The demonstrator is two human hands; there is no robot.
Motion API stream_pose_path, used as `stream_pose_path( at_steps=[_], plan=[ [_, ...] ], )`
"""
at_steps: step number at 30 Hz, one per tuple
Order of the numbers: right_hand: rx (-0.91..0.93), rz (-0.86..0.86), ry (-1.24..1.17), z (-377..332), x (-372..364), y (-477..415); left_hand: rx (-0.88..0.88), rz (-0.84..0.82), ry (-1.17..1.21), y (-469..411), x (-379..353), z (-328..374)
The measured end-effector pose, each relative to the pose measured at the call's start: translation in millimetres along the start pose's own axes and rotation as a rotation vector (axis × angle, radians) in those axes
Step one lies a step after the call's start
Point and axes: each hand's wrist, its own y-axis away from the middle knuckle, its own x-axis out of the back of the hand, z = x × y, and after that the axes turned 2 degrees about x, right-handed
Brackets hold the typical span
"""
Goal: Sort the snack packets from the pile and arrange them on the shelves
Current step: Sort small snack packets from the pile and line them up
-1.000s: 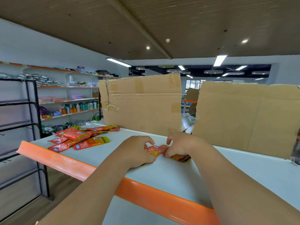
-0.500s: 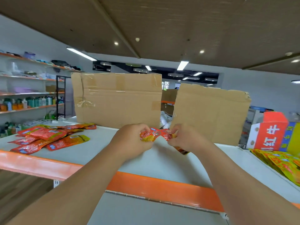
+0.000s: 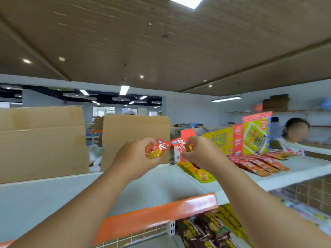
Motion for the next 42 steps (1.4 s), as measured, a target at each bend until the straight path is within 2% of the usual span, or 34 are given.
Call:
stream_pose_path(
  at_steps=[8,20,32,42],
  plan=[
    [-0.221,0.109,0.106,160,113,39,-0.216,-0.041,0.108,-28,-114,155],
    [-0.355,0.187,0.185,346,253,94,-0.309,-0.115,0.192,-41,-248,367],
    [-0.458,0.162,0.153,466,285,106,-0.344,-0.228,0.25,-61,-360,456],
    [-0.49,0.12,0.253,555,278,39,-0.369,-0.26,0.205,-147,-447,489]
  ],
)
